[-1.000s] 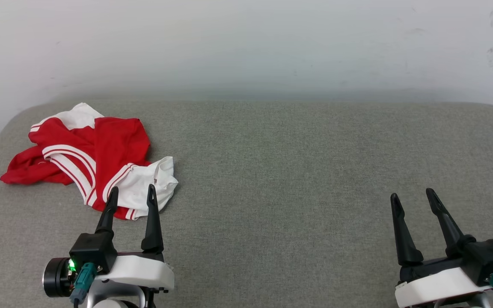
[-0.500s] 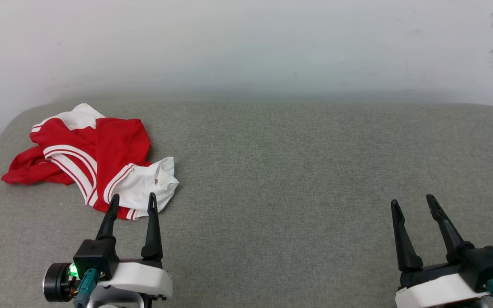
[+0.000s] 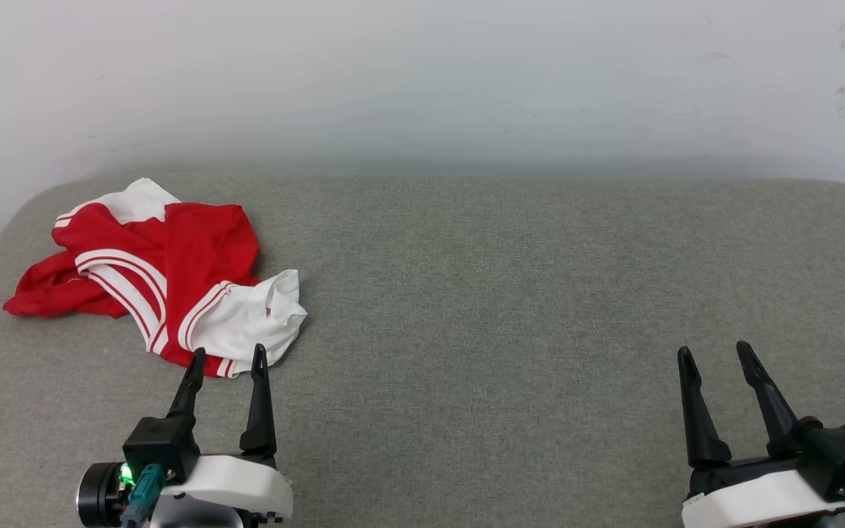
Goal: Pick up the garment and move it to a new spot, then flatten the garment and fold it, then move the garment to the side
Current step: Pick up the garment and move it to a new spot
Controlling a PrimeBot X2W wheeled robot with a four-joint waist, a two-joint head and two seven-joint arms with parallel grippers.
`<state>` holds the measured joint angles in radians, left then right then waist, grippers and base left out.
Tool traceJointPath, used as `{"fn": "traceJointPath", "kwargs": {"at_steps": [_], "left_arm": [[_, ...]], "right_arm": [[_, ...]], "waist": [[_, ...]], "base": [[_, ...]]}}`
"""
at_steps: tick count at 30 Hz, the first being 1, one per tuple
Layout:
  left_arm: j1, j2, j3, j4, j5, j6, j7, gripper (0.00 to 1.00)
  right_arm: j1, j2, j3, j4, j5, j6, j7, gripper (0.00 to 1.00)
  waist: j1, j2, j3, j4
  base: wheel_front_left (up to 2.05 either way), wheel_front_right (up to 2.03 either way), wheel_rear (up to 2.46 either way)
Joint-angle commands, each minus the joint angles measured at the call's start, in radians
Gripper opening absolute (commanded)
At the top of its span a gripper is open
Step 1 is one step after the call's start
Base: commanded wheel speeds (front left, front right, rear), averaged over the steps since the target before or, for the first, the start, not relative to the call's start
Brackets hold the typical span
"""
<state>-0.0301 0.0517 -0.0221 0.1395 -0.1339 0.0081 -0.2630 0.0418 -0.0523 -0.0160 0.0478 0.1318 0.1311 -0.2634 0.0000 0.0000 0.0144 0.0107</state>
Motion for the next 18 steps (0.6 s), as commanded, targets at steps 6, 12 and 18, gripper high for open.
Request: {"fn": "traceJointPath", "kwargs": {"at_steps": [6, 12, 18], "left_arm": [[-0.004, -0.002, -0.002, -0.001, -0.002, 0.002, -0.003, 1.00], [-0.004, -0.002, -0.003, -0.004, -0.002, 0.004, -0.003, 1.00], [-0.013, -0.002, -0.006, -0.002, 0.004, 0.009, -0.003, 1.00]], "right_arm": [[0.006, 0.004, 0.003, 0.004, 0.005, -0.001, -0.002, 1.00], [0.008, 0.004, 0.003, 0.002, 0.004, -0.001, -0.002, 1.00], [0.008, 0.004, 0.004, -0.003, -0.003, -0.001, -0.002, 1.00]], "waist": [[0.0000, 0.0000, 0.001, 0.001], [0.0000, 0.0000, 0.000, 0.005], [0.0000, 0.0000, 0.003, 0.024]], "base": [[0.00, 0.00, 0.00], [0.00, 0.00, 0.00], [0.00, 0.00, 0.00]]}}
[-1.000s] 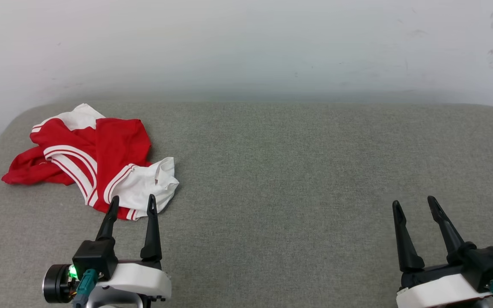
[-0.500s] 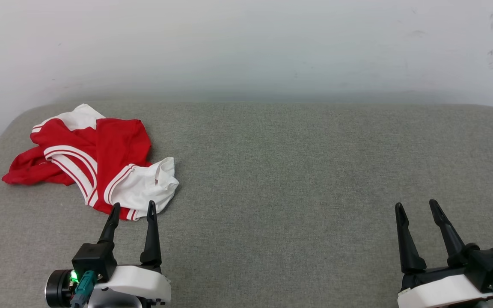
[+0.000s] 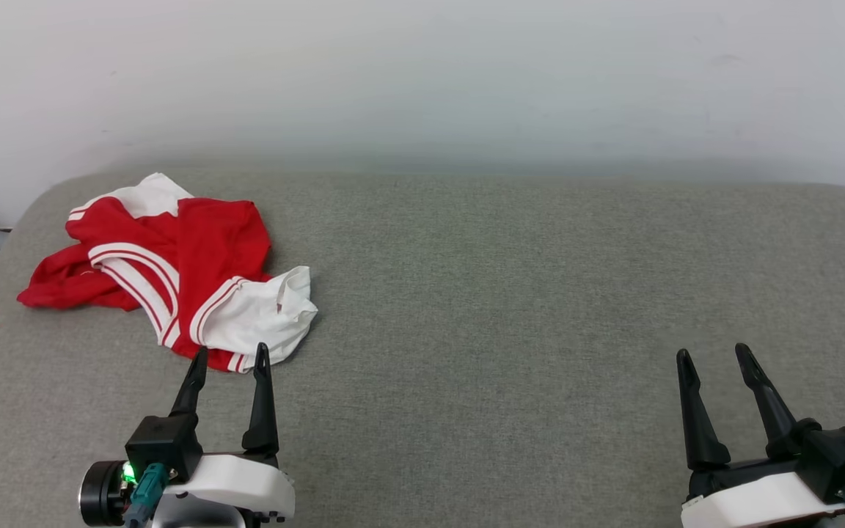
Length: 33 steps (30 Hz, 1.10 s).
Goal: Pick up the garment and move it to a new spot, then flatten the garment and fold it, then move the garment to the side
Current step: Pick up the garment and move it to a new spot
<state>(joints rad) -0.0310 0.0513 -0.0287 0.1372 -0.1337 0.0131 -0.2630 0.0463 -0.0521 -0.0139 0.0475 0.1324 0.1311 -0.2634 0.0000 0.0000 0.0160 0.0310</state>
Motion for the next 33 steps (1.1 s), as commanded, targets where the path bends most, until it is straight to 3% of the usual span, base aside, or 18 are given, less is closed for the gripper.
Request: {"fn": "traceJointPath", "kwargs": {"at_steps": [1, 16, 33], "left_arm": [[-0.012, -0.001, 0.000, -0.001, 0.005, 0.005, -0.003, 1.00], [-0.026, -0.001, 0.021, -0.005, 0.017, 0.010, -0.003, 1.00], [-0.039, -0.001, 0.027, -0.005, -0.008, 0.015, -0.003, 1.00]], "right_arm": [[0.002, 0.003, 0.002, -0.003, -0.004, -0.001, -0.002, 1.00], [-0.010, 0.003, 0.010, -0.013, -0.011, -0.001, -0.002, 1.00], [-0.015, 0.003, 0.009, -0.021, -0.029, -0.001, -0.002, 1.00]], "waist": [[0.0000, 0.0000, 0.002, 0.009], [0.0000, 0.0000, 0.023, 0.141], [0.0000, 0.0000, 0.039, 0.357]], "base": [[0.00, 0.00, 0.00], [0.00, 0.00, 0.00], [0.00, 0.00, 0.00]]}}
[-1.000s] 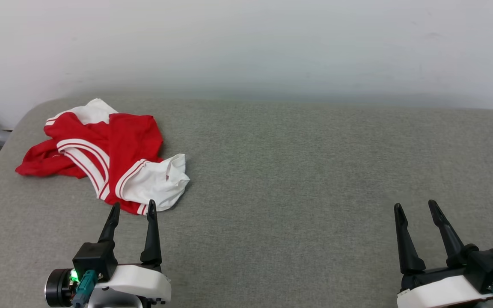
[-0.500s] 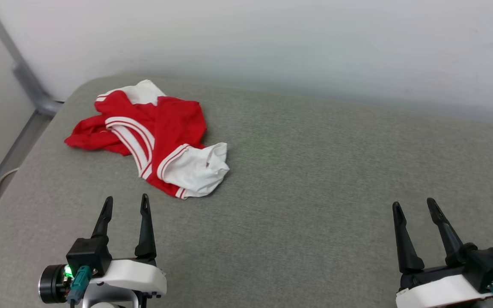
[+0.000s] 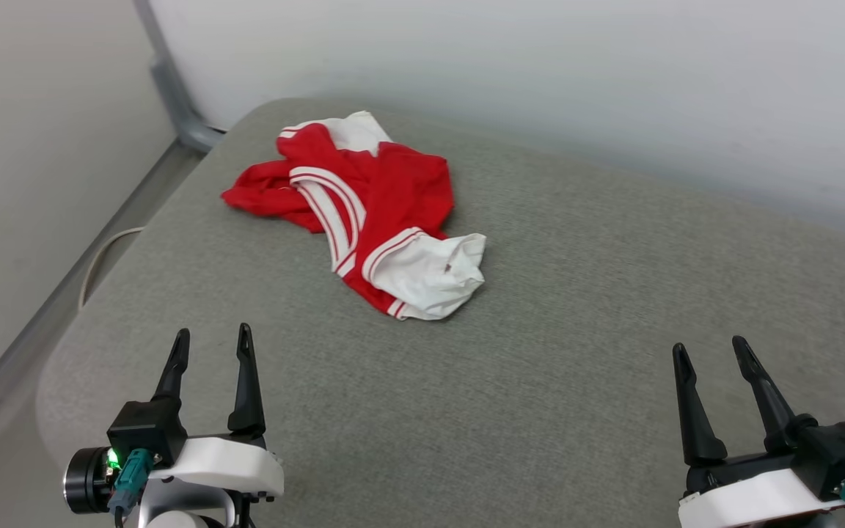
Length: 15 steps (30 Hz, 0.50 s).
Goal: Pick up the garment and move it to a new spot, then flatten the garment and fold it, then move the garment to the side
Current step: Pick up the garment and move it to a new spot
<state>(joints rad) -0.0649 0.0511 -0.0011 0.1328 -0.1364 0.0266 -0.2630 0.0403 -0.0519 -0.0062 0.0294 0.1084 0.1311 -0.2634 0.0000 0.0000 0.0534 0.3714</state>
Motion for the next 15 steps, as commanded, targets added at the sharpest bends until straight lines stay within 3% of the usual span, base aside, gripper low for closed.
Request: {"fn": "traceJointPath", "kwargs": {"at_steps": [1, 15], "left_arm": [[-0.004, -0.001, 0.000, -0.001, -0.006, 0.001, -0.003, 1.00], [0.010, -0.001, 0.015, 0.003, -0.021, 0.002, -0.003, 1.00]], "right_arm": [[-0.008, 0.003, 0.001, -0.004, -0.006, -0.001, -0.002, 1.00], [-0.015, 0.003, 0.004, -0.002, -0.017, -0.001, -0.002, 1.00]], "waist": [[0.0000, 0.0000, 0.001, 0.029], [0.0000, 0.0000, 0.003, 0.137]], "base": [[0.00, 0.00, 0.00], [0.00, 0.00, 0.00]]}}
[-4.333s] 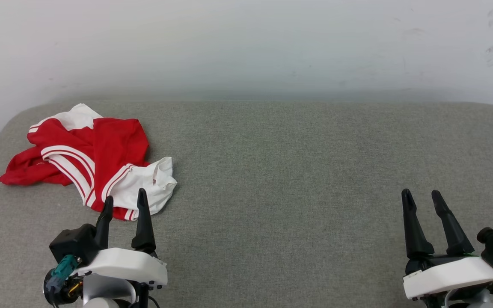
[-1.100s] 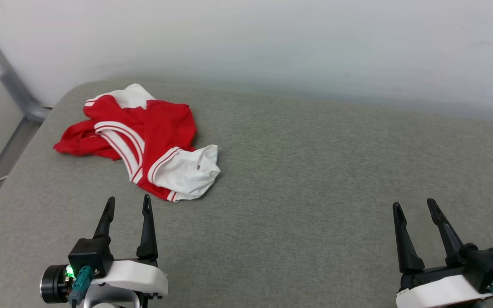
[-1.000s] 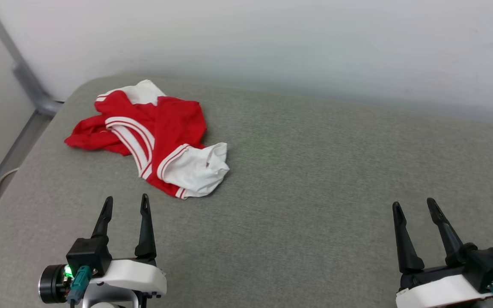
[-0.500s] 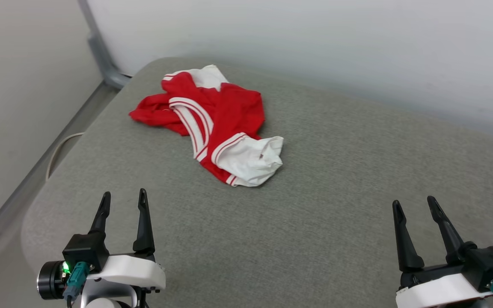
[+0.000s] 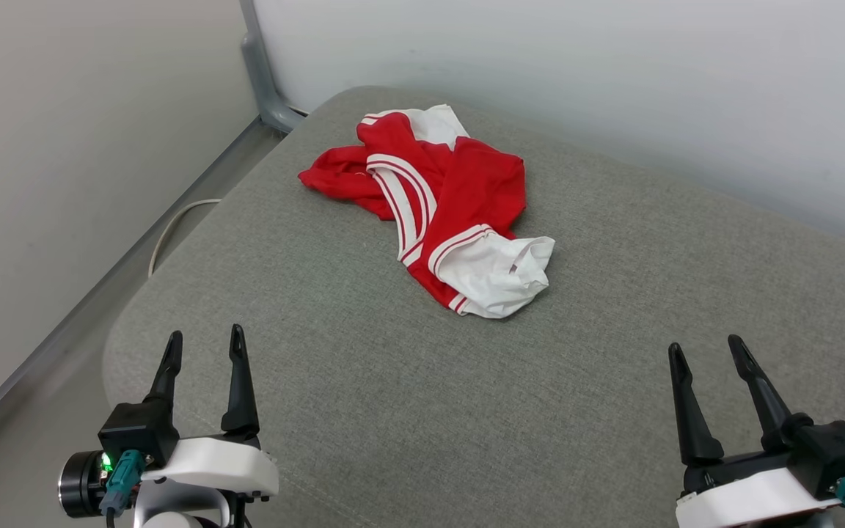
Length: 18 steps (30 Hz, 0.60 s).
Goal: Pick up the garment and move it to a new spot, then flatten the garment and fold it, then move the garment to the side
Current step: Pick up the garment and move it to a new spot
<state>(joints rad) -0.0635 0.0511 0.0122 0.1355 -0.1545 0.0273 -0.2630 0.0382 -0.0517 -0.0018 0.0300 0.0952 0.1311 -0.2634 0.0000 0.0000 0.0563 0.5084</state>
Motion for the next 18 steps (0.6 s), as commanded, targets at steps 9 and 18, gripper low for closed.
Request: {"fn": "traceJointPath", "kwargs": {"at_steps": [9, 18], "left_arm": [[-0.004, -0.001, 0.014, 0.001, -0.026, 0.004, -0.003, 1.00], [-0.154, -0.001, 0.093, 0.028, -0.043, -0.080, -0.003, 1.00]], "right_arm": [[-0.018, 0.003, 0.007, -0.004, -0.011, -0.001, -0.002, 1.00], [-0.066, 0.003, 0.017, -0.022, -0.048, -0.001, -0.002, 1.00]], "waist": [[0.0000, 0.0000, 0.016, -0.018], [0.0000, 0.0000, 0.093, -0.095]], "base": [[0.00, 0.00, 0.00], [0.00, 0.00, 0.00]]}}
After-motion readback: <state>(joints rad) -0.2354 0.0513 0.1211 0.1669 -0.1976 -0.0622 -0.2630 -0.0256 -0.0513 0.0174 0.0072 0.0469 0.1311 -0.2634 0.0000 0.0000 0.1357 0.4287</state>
